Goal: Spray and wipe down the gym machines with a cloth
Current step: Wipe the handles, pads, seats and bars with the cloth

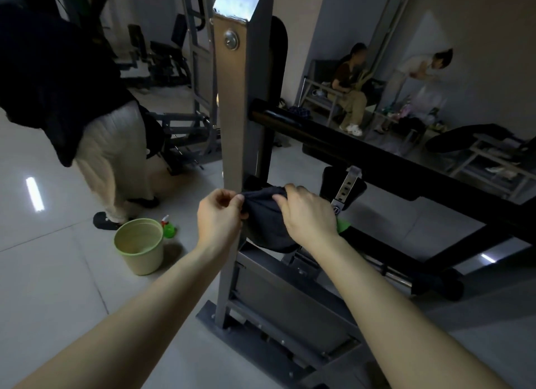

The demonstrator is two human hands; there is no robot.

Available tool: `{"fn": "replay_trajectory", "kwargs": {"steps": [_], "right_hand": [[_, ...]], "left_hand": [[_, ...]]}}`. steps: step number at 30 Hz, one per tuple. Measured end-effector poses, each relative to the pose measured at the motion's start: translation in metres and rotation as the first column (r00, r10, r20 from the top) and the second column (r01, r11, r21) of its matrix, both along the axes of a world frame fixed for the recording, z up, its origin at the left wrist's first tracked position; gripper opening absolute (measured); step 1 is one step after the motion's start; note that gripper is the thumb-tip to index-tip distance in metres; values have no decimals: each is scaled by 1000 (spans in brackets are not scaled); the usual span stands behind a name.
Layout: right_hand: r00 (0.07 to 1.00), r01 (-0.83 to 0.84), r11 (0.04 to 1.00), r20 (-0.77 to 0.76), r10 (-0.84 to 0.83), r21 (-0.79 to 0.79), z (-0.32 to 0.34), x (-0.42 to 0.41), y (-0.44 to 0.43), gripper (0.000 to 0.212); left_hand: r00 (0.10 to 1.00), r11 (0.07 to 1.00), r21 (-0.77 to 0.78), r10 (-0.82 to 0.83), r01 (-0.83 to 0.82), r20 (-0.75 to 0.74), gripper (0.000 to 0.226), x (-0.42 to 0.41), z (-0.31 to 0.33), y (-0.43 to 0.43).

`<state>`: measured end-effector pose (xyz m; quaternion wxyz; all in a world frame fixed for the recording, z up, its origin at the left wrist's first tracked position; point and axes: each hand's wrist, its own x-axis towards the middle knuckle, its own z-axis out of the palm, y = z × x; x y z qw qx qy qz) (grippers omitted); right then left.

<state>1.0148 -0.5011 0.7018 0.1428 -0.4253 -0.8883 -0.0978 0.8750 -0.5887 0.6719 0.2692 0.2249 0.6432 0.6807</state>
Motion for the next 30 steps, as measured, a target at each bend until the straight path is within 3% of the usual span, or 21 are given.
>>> {"fn": "replay_trajectory", "kwargs": {"steps": [4,8,12,16,19,21,26,30], "right_hand": [[987,15,993,-156,-34,-121,14,-10,7,42],[922,-94,976,-386,11,-197,27,-41,5,34],[978,9,970,-199,-59,-244,28,-40,-4,60],[980,-49,975,-200,5,-216,16,-9,-17,40],[979,-76,958,-202,19,-278,18,-6,-12,38],[983,-68,943,-181,8,-327,22,-9,-3,38],[993,-59,872,-117,2,-487,30,-18,11,36],[985,-92,818,-170,-7,-568,33,-19,14,37]], "left_hand": [[1000,1000,16,-13,13,-2,9,-5,2,-2],[996,997,81,6,-14,89,11,-9,5,1],[969,999,39,24,-34,244,21,-9,-6,2],[913,992,54,-130,118,387,26,7,-22,8],[881,969,115,-246,218,404,29,22,-26,23],[894,975,117,-218,186,392,20,30,-20,35],[870,996,80,-75,41,487,33,31,-8,59],[859,994,112,-66,10,508,38,32,-8,62]]}}
